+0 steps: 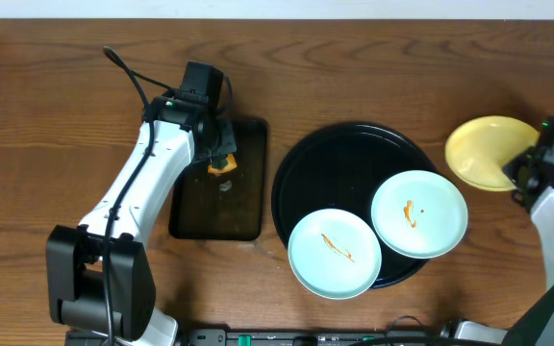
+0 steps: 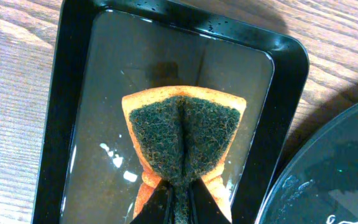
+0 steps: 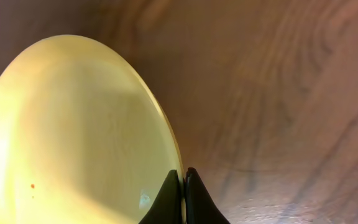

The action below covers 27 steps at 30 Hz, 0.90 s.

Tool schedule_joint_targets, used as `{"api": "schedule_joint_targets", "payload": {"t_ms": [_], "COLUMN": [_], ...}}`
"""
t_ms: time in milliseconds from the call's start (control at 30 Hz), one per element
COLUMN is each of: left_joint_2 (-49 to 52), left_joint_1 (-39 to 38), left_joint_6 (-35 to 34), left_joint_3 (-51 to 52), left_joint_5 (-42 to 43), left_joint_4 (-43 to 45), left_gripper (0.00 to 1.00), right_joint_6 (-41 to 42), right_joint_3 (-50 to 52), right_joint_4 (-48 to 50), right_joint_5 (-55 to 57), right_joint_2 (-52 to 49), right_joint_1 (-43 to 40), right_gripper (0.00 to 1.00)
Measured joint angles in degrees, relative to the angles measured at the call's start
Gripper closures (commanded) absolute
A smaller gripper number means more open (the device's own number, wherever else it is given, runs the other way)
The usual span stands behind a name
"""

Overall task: Clean dirty plates on tray and stack at the side
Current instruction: 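Carry the yellow plate right and set it on the table, then grip the pale green plate rim with the right gripper and tilt it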

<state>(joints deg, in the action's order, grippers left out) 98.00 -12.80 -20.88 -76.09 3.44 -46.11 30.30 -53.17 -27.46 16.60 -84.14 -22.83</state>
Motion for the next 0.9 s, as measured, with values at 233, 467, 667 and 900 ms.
{"api": "schedule_joint_targets", "payload": {"t_ms": [233, 467, 667, 900], "left_joint_2": [0.00, 0.00, 0.00, 0.00], "left_joint_1": [0.00, 0.00, 0.00, 0.00], "left_joint_6": [0.00, 0.00, 0.00, 0.00], "left_joint_3": [0.00, 0.00, 0.00, 0.00], "left_joint_5": [0.00, 0.00, 0.00, 0.00], "left_joint_4": [0.00, 0.00, 0.00, -0.22], "left_gripper": [0.93, 0.93, 0.92, 0.92], "right_joint_6": [0.52, -2.80, -10.25, -16.98], "right_joint_3": [0.00, 0.00, 0.02, 0.04], "right_joint_4": [0.87, -1.05, -12.33, -22.01], "right_joint_5": [-2.60, -11.91, -28.11, -35.01], "right_joint_2": [-1.20, -1.20, -1.22, -1.22], "right_joint_1": [-2.75, -2.78, -2.82, -2.82], "right_gripper": [0.81, 0.68, 0.65, 0.65]}}
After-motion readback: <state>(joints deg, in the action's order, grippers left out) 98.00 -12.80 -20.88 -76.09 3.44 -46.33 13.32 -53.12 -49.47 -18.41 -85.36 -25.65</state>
